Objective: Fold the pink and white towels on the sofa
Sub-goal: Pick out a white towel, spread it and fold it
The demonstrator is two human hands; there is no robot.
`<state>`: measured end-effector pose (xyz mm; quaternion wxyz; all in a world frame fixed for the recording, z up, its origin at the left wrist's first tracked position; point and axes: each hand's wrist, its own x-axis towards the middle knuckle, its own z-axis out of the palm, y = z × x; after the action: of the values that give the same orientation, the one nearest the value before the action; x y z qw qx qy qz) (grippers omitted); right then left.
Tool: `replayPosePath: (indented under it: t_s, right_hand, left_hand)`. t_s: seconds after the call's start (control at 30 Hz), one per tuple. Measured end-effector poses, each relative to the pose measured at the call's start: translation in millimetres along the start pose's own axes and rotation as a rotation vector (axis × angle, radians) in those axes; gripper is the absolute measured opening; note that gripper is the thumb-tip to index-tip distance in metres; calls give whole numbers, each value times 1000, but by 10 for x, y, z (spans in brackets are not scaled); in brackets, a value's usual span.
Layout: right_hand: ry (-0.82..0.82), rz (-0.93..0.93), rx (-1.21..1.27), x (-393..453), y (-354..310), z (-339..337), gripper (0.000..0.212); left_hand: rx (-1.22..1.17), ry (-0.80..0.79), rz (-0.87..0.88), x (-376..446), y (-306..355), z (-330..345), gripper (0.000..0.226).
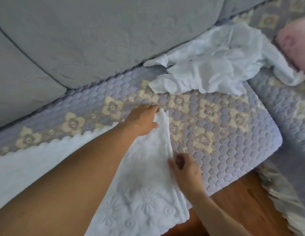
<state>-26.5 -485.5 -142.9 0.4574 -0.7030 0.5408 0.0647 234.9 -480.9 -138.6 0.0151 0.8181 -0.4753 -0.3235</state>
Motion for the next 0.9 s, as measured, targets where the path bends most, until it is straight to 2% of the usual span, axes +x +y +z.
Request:
replayPosePath:
  t_s: [0.07,0.13,0.2,0.23,0.27,0.3,0.33,0.4,0.47,0.53,0.6,0.67,0.77,0.83,0.9]
  right_hand:
    - [-116,93,60,-263,196,113,45]
    - [-250,160,49,-453,338,216,54]
    - [-363,187,0,-578,459,248,51]
    - [-386,210,-23,-589,502,207,42]
    - [-369,246,-30,-574,537,133,29]
    - [-311,285,-20,-544,573,28,17]
    - [-226,302,-13,-495,600,-105,12]
    - [-68,263,-36,-361,596,-414,12]
    - [27,223,-74,-218,580,-680,15]
    - [46,230,-135,-98,578,-830,17]
    - [33,270,-168,-68,579,-868,8]
    - [118,285,-236,-143,543,-791,22]
    - [313,89,-373,-365,264,-444,50]
    - [232,-102,-364,-548,-70,-40,55]
    - [44,-261,-389,-752,-386,450,59]
  left_hand:
    - [60,-12,-8,179,116,70,61]
    - [42,-62,-107,268,180,86,54]
    - [-29,-109,-179,295,202,45,38]
    - [-70,-62,-191,309,195,-5,22]
    - [-135,10,-200,310,190,-73,8]
    - [-204,106,-208,320,193,-140,15]
    - [-265,194,-210,330,194,-214,21]
    - [-330,324,-222,367,194,-341,18]
    - [-362,334,-220,435,240,-395,22]
    - [-324,335,-203,469,315,-399,26]
    - [-264,361,-200,386,374,-367,48]
    - [-259,409,-228,132,345,-247,67]
    - [-298,461,-349,-668,149,182,64]
    - [-296,430,-451,-1480,-65,582,62]
    - [-251,411,-544,-2363,-358,1021,58]
